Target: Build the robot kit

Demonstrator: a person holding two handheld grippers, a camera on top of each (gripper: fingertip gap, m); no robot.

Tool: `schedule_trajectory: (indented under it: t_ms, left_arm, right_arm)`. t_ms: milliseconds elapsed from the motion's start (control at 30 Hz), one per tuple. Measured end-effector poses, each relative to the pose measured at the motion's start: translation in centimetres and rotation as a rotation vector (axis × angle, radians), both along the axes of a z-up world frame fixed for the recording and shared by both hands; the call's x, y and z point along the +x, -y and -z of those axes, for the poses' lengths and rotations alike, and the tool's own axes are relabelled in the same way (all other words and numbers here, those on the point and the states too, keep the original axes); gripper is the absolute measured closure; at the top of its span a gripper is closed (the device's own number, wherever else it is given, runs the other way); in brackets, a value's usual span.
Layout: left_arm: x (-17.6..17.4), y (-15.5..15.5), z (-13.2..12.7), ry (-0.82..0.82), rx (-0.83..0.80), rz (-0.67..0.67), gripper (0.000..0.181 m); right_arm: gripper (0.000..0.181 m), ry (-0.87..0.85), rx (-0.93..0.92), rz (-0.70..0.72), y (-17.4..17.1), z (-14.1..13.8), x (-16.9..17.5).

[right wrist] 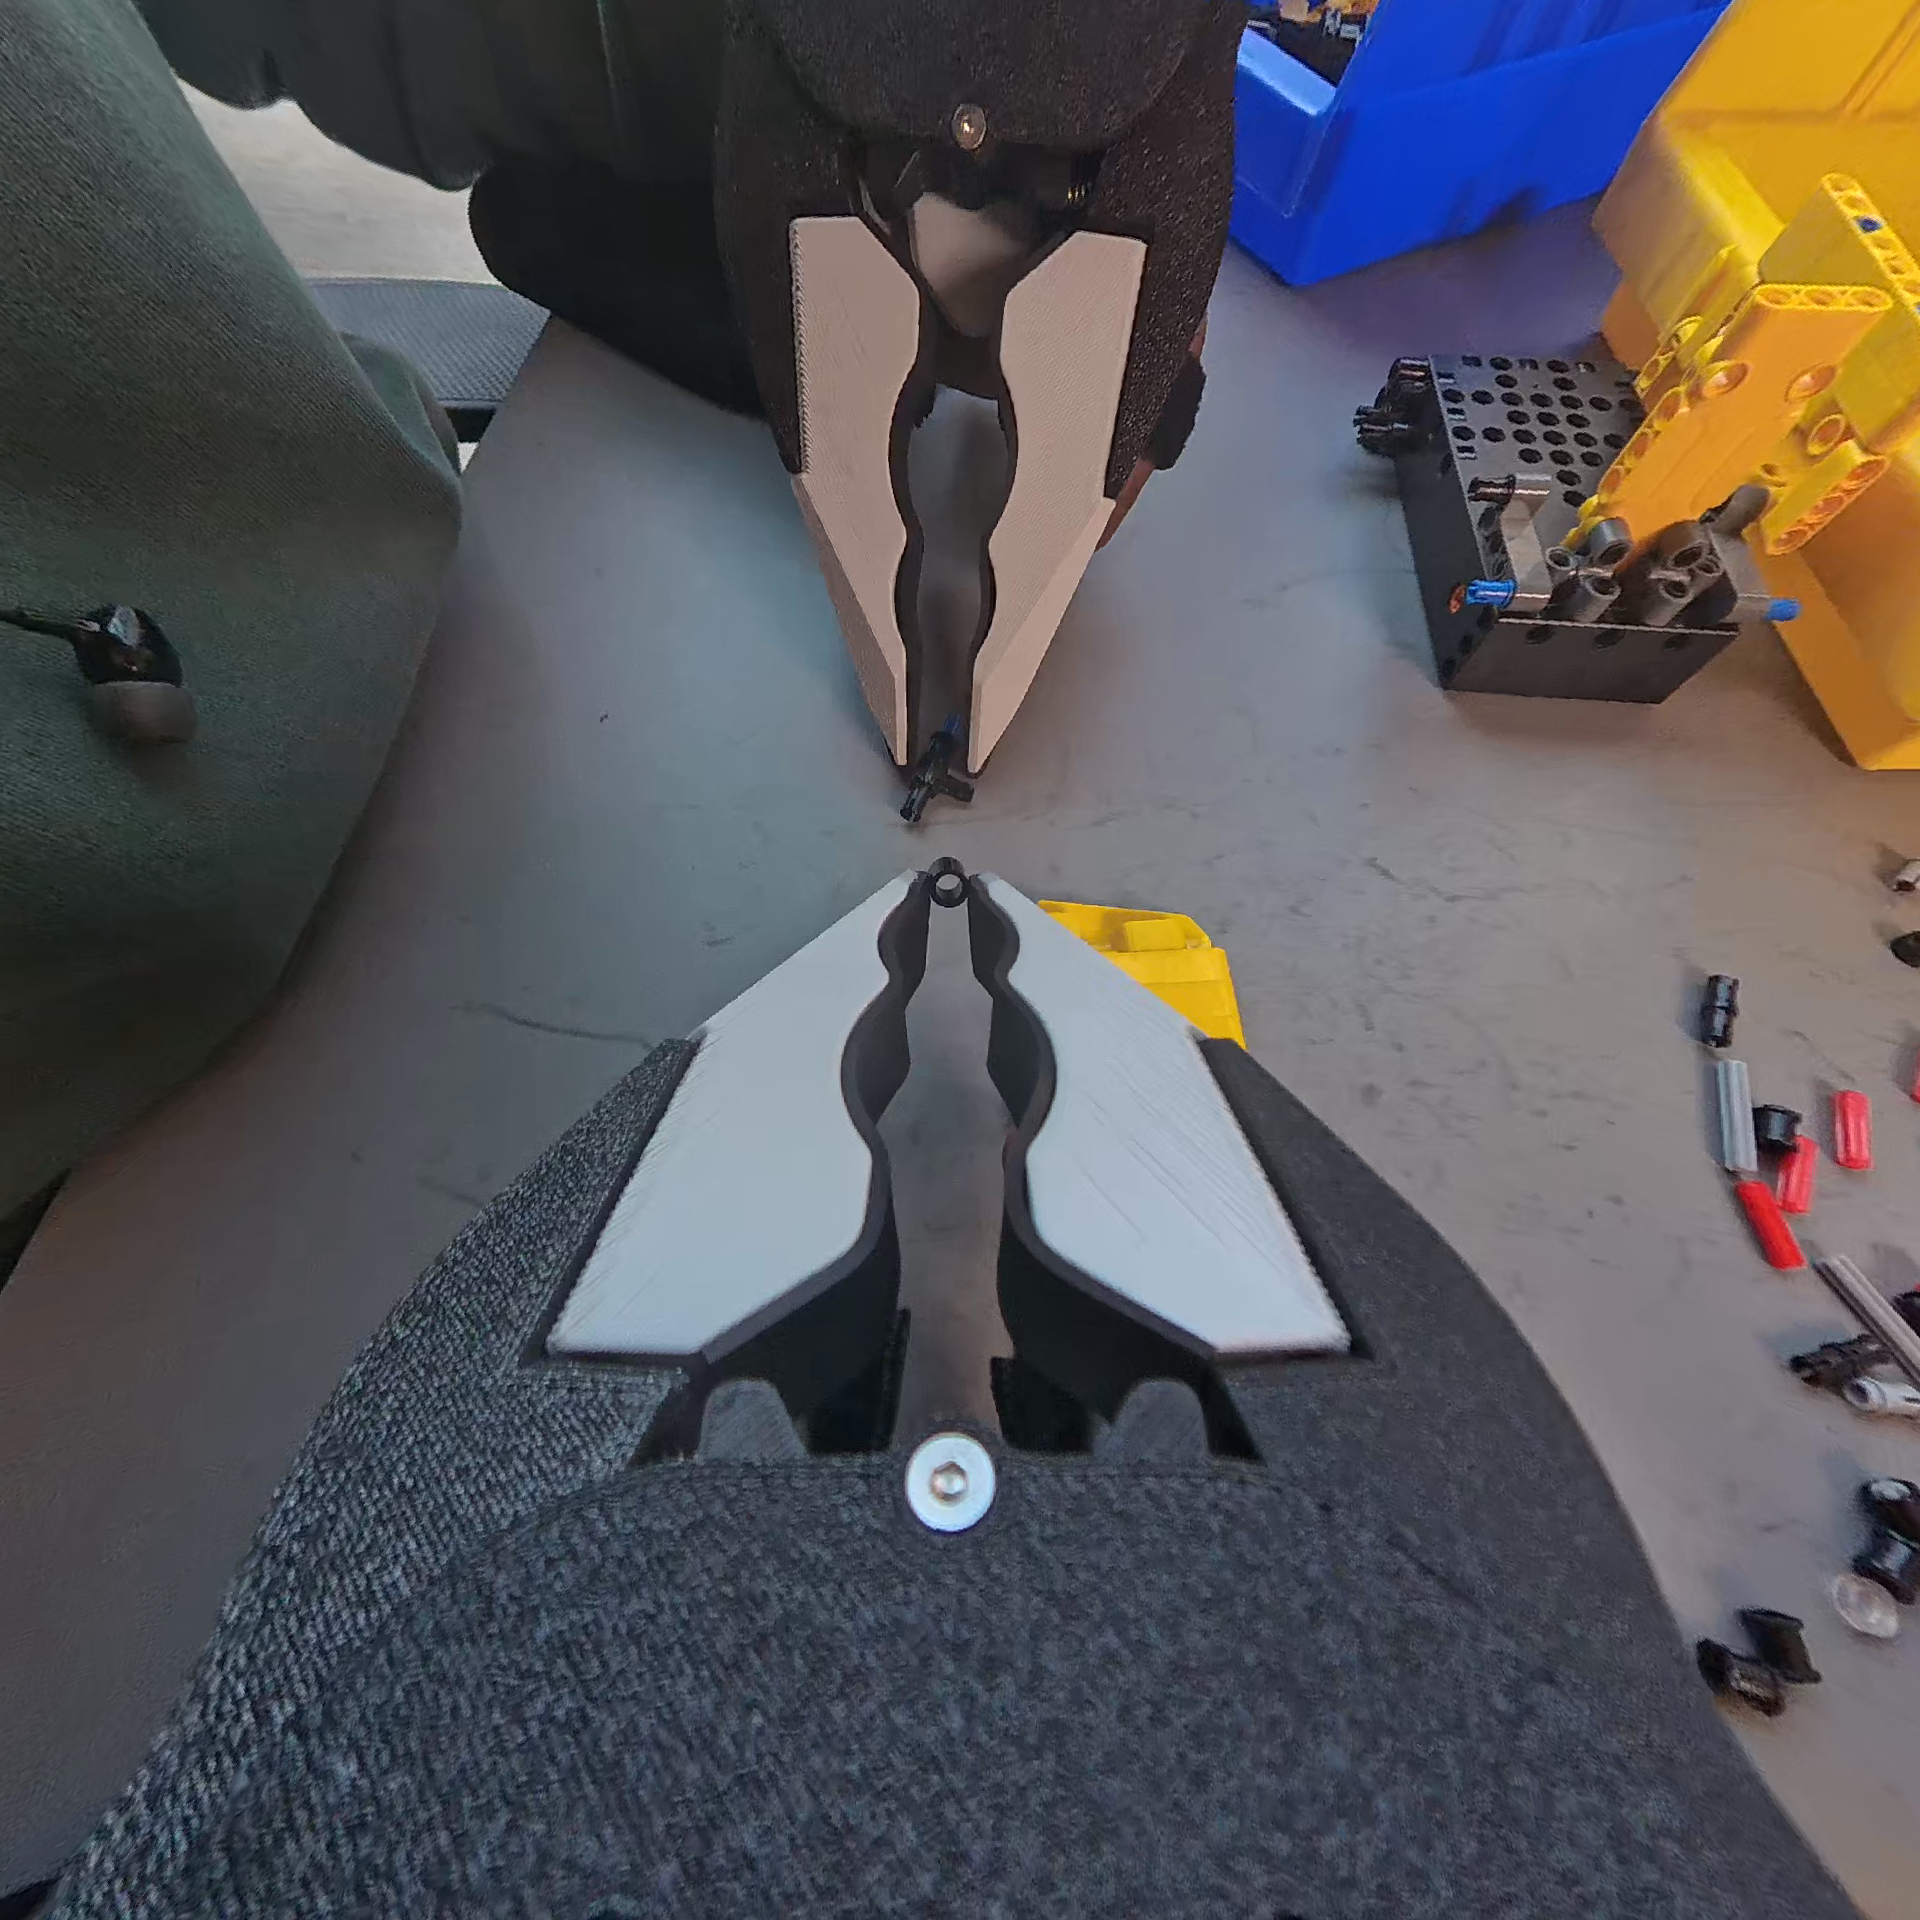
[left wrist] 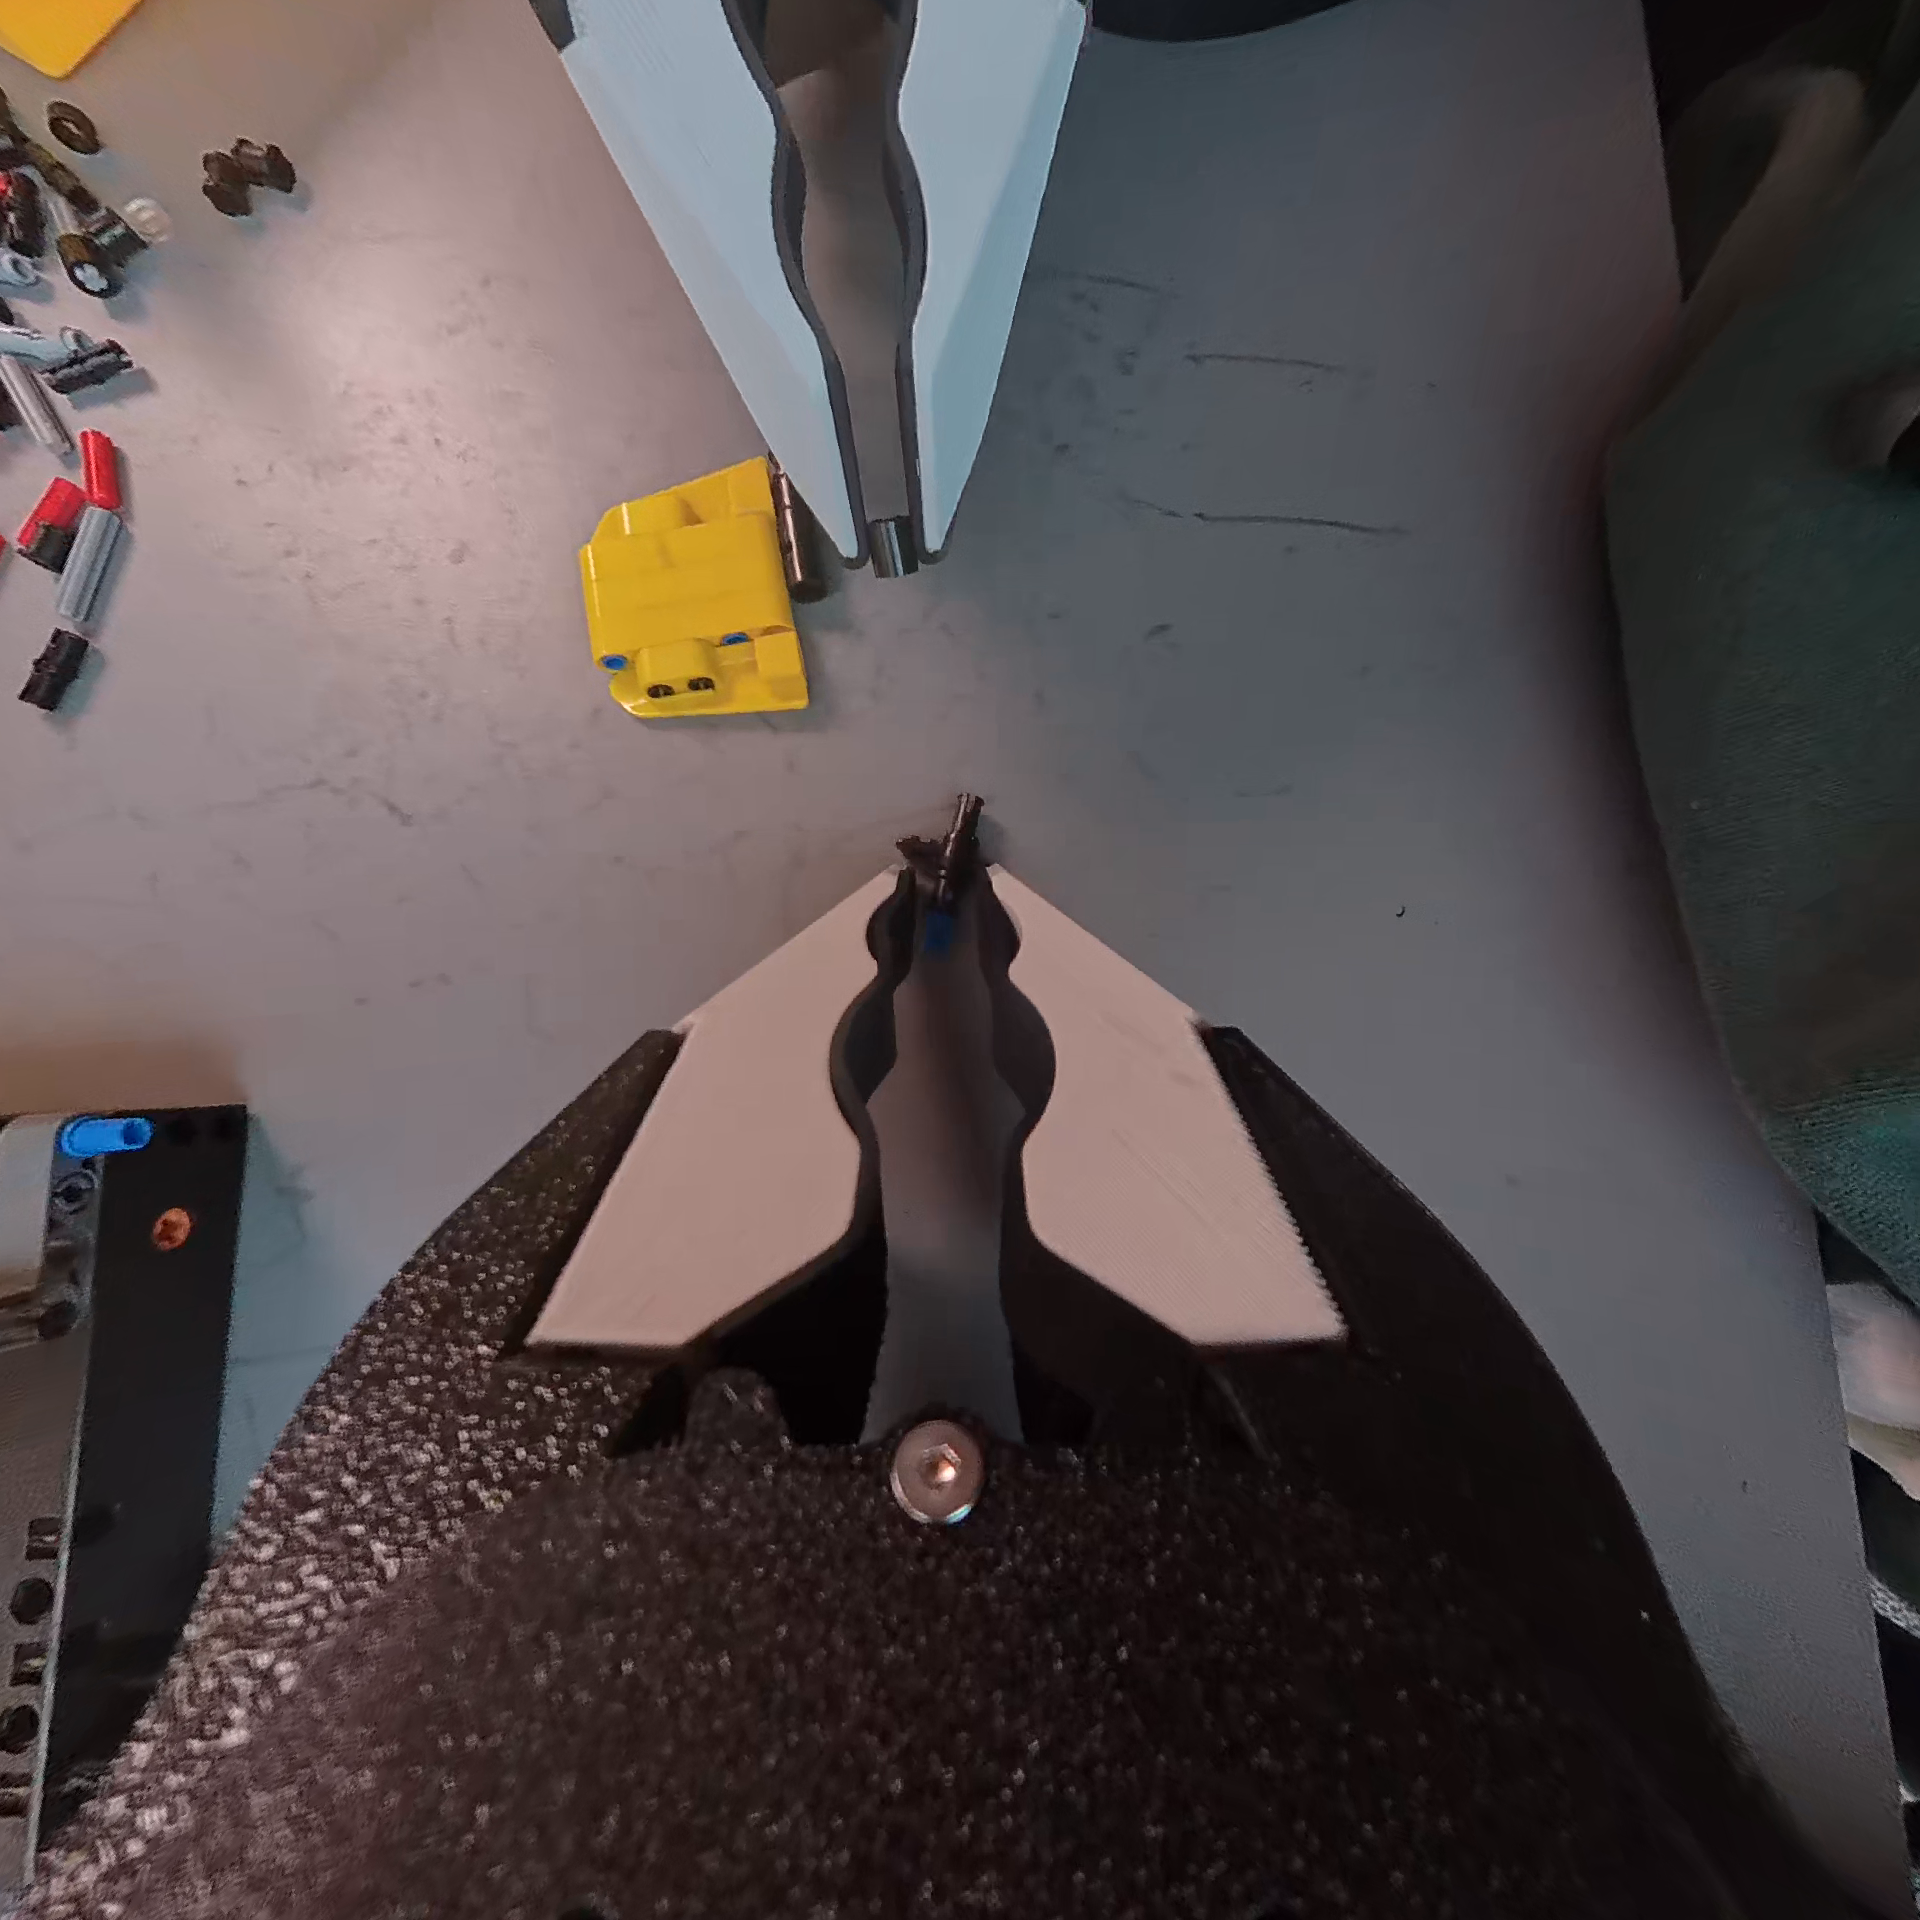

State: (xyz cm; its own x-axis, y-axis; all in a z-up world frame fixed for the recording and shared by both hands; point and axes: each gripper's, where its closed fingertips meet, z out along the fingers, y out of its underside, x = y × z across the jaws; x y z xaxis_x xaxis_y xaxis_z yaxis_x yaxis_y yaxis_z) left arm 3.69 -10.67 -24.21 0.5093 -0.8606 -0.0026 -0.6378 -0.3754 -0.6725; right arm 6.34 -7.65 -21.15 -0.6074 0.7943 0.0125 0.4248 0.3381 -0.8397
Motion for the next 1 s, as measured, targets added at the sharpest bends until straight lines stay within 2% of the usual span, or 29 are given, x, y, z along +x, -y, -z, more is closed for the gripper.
schedule_trajectory:
  t_ms: [367, 533, 600, 733, 800, 900, 1000]
  left_arm:
    - [-0.1, 0.1, 0.0, 0.024, 0.078, -0.010, 0.171]
    - [-0.2, -0.3, -0.1, 0.005, 0.122, -0.020, 0.177]
    - [-0.2, -1.2, -1.5, 0.065, 0.170, -0.052, 0.176]
    - [0.6, -3.6, -8.0, 0.285, 0.319, -0.085, 0.176]
    - [1.1, -4.4, -9.8, 0.326, 0.355, -0.073, 0.176]
    - [1.6, -5.1, -10.7, 0.322, 0.378, -0.054, 0.176]
    - [1.8, -5.3, -10.3, 0.310, 0.371, -0.053, 0.176]
  right_arm:
    - [0.174, -0.120, -0.090, 0.021, -0.3, -2.1, -0.7]
    - [0.174, -0.160, -0.109, 0.039, -0.7, -2.9, -1.0]
    - [0.174, -0.211, -0.130, 0.052, -0.9, -4.0, -1.1]
    - [0.174, -0.321, -0.231, 0.080, -1.6, -7.2, -0.9]
    - [0.175, -0.363, -0.280, 0.093, -2.1, -8.6, -0.7]
    - [0.174, -0.368, -0.285, 0.106, -2.7, -8.9, -0.5]
    - [0.174, -0.361, -0.286, 0.105, -2.8, -8.8, -0.4]
